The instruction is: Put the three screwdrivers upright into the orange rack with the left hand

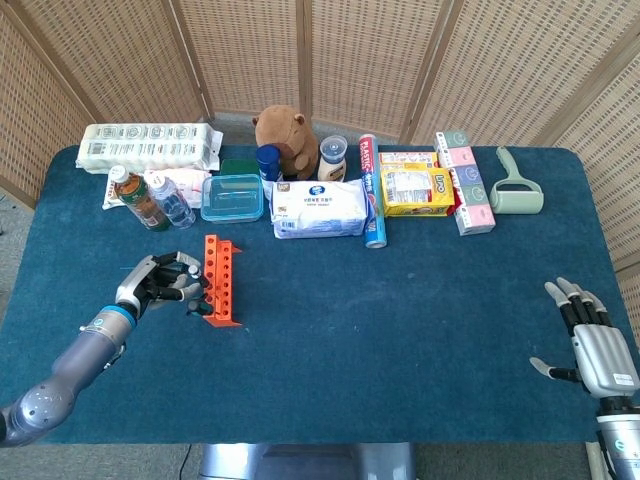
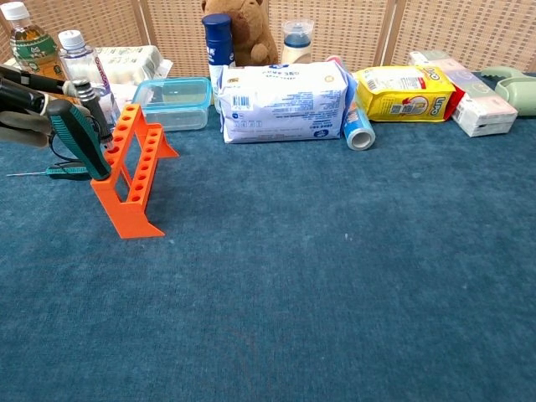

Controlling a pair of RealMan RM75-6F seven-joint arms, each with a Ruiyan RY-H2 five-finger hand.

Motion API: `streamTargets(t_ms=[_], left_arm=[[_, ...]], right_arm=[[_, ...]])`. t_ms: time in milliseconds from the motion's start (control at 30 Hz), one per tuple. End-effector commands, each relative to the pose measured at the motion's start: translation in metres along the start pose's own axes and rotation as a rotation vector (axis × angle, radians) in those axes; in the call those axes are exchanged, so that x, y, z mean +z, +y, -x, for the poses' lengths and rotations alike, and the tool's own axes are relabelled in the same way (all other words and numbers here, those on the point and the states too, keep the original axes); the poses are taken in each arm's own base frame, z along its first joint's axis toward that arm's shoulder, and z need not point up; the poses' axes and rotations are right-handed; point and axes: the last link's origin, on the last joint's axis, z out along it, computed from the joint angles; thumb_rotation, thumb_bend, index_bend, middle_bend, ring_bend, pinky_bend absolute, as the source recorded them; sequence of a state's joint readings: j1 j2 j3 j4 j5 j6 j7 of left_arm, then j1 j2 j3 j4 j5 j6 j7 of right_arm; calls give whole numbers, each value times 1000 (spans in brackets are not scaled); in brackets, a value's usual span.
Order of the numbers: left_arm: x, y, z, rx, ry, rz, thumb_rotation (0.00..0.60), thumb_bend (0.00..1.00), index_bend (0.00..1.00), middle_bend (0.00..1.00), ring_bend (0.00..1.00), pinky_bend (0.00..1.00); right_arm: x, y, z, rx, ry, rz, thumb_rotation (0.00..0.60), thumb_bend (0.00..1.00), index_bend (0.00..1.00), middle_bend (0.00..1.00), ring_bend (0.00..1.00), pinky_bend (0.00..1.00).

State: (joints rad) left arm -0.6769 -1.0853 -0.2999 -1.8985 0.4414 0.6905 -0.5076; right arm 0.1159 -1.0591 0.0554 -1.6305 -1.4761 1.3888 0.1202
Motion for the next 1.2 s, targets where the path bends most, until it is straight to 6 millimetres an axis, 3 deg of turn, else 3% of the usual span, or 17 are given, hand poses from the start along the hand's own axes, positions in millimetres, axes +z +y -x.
streamTargets(t_ms=[33, 433, 600, 933, 1200], left_arm=[[0, 0, 1, 2, 0, 3, 600, 313, 407, 847, 1000, 984], [-4, 4, 4, -2, -16, 31, 600, 313, 407, 843, 1000, 985], [-12, 18, 8, -39, -26, 130, 600, 305, 407, 843, 1000, 984], [-38, 39, 7, 210, -20, 211, 600, 222, 407, 818, 1000, 984], [-35, 53, 7, 310, 34, 259, 594, 101, 407, 791, 1000, 984]], right_arm=[[0, 0, 0, 1, 0, 1, 600, 15, 0, 29, 3, 19], [0, 0, -1, 3, 3, 0, 600, 16, 0, 30, 3, 18], [-1, 0, 0, 2, -1, -2, 600, 15, 0, 29, 3, 19], [0, -1, 0, 1, -3, -2, 600, 16, 0, 29, 3, 19], [-1, -1, 1, 3, -6, 0, 600, 16, 0, 29, 3, 19]])
